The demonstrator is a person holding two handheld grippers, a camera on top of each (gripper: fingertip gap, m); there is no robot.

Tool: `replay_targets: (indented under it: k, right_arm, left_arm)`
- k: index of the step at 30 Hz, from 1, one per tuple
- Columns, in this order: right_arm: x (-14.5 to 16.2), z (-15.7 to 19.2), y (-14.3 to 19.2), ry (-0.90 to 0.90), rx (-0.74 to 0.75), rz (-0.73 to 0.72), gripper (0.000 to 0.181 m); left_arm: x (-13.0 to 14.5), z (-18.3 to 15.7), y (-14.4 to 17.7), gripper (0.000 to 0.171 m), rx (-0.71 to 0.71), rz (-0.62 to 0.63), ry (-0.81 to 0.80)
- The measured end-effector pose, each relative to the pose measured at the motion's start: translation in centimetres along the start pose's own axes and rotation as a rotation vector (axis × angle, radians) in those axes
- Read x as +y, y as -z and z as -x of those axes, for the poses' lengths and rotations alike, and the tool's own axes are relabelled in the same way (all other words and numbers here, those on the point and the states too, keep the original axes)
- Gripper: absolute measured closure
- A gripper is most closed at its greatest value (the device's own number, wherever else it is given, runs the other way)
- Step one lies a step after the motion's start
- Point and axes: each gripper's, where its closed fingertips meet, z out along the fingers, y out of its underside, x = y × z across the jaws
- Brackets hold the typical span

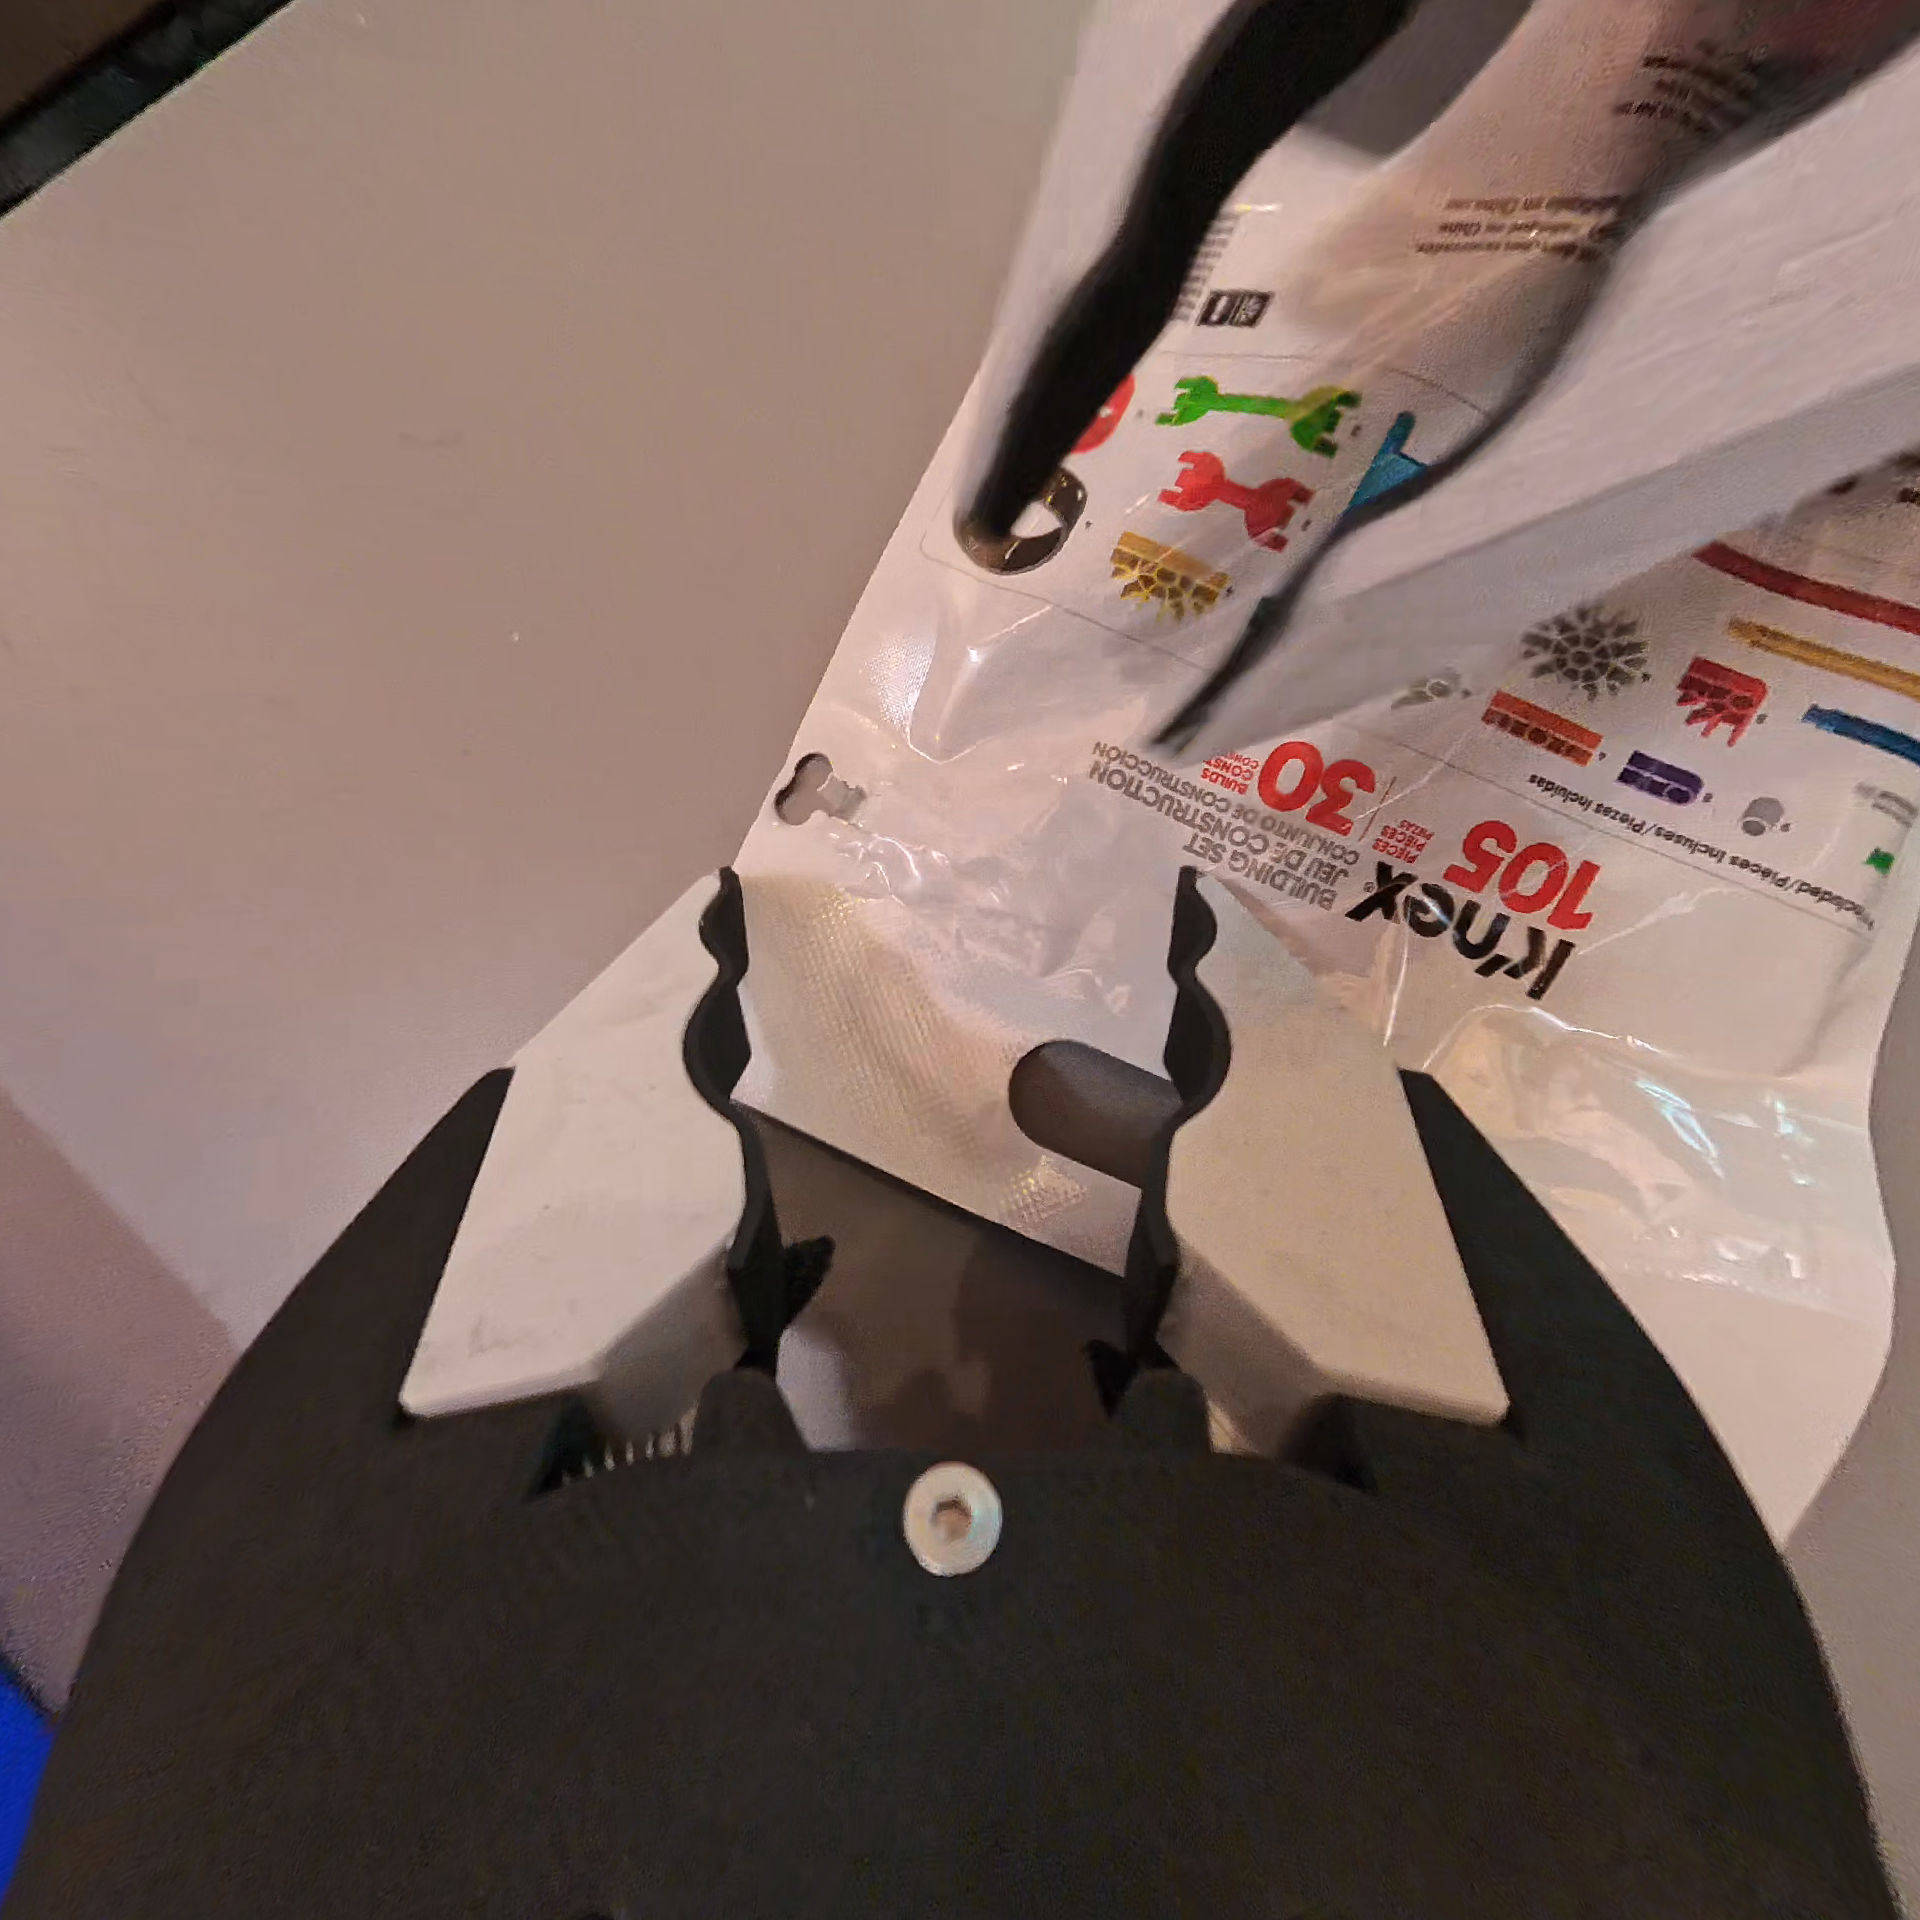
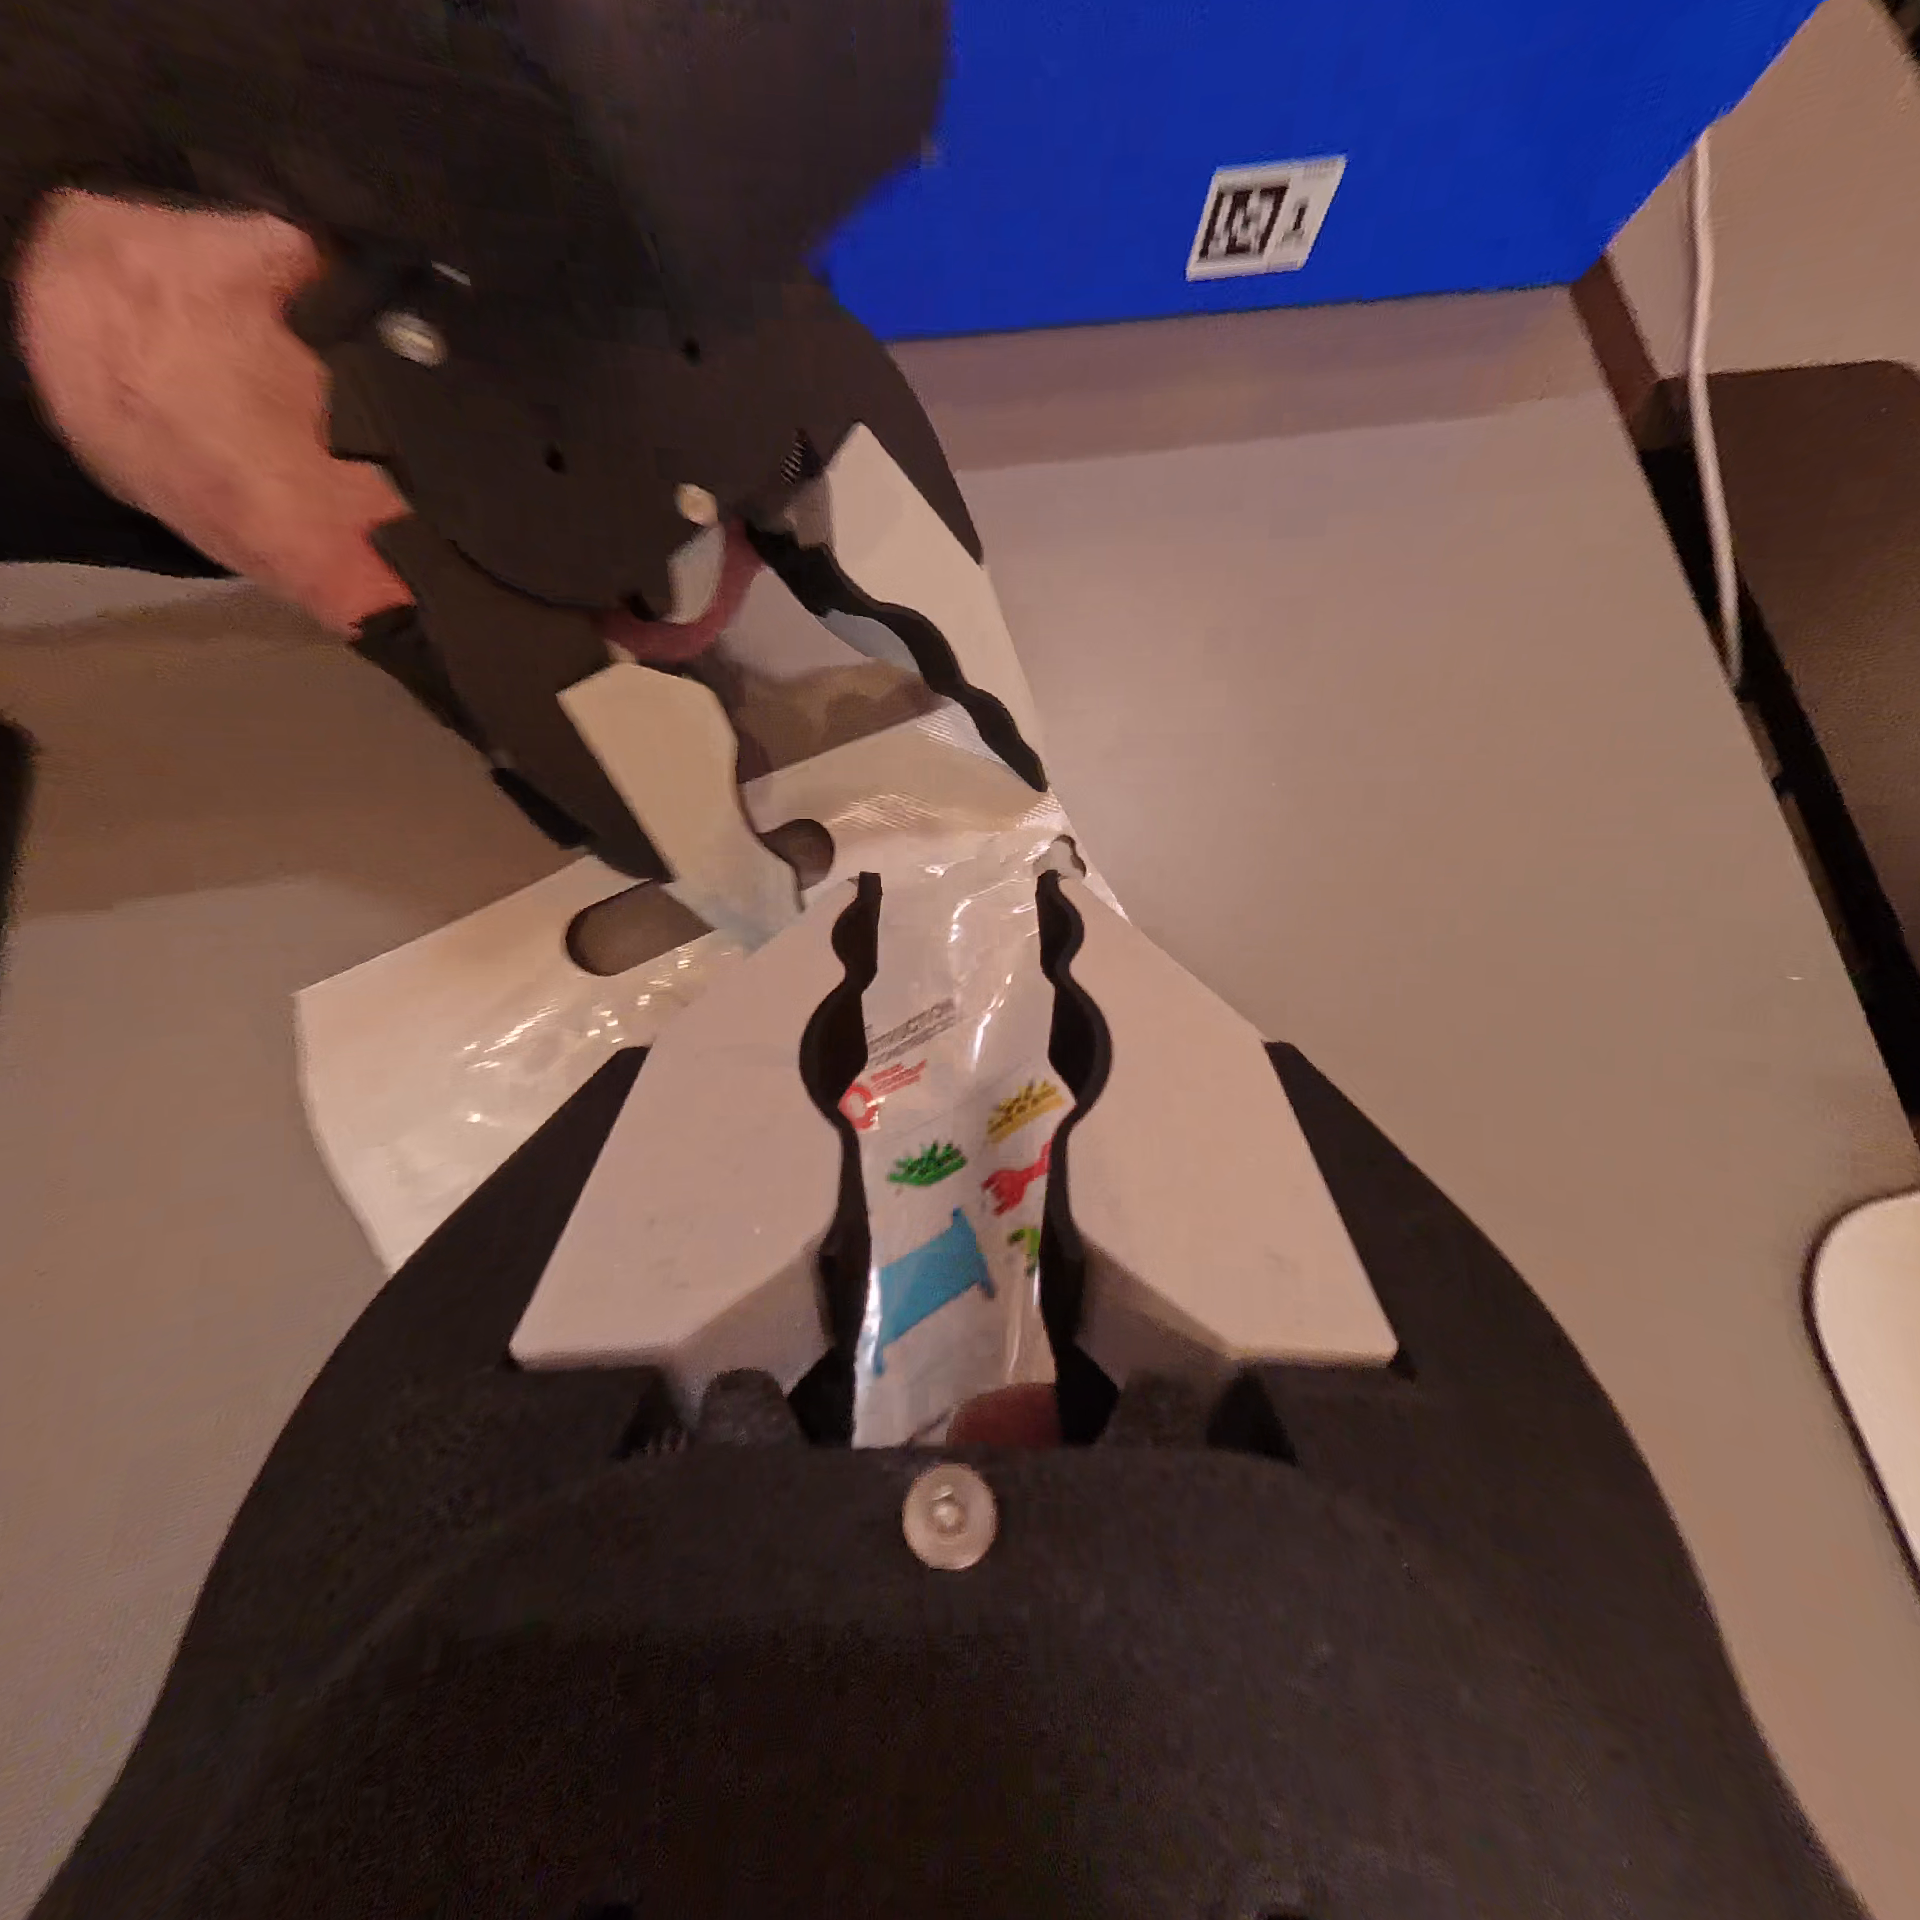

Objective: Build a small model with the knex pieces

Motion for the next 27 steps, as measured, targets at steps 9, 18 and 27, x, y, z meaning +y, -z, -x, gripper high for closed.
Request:
replay_targets:
  k: [9, 18, 27]
  right_arm:
    - [2.1, -1.7, -5.0, 0.033, -0.090, 0.167, 0.166]
    - [3.0, -1.8, -6.1, 0.091, -0.092, 0.196, 0.181]
    - [2.4, -1.5, -5.1, 0.166, -0.054, 0.121, 0.181]
  left_arm:
    - [0.0, -0.2, -0.1, 0.093, -0.014, -0.062, -0.001]
    - [-0.1, -0.3, -0.2, 0.093, -0.013, -0.067, -0.005]
    - [-0.2, -0.5, -0.3, 0.098, -0.010, -0.072, -0.017]
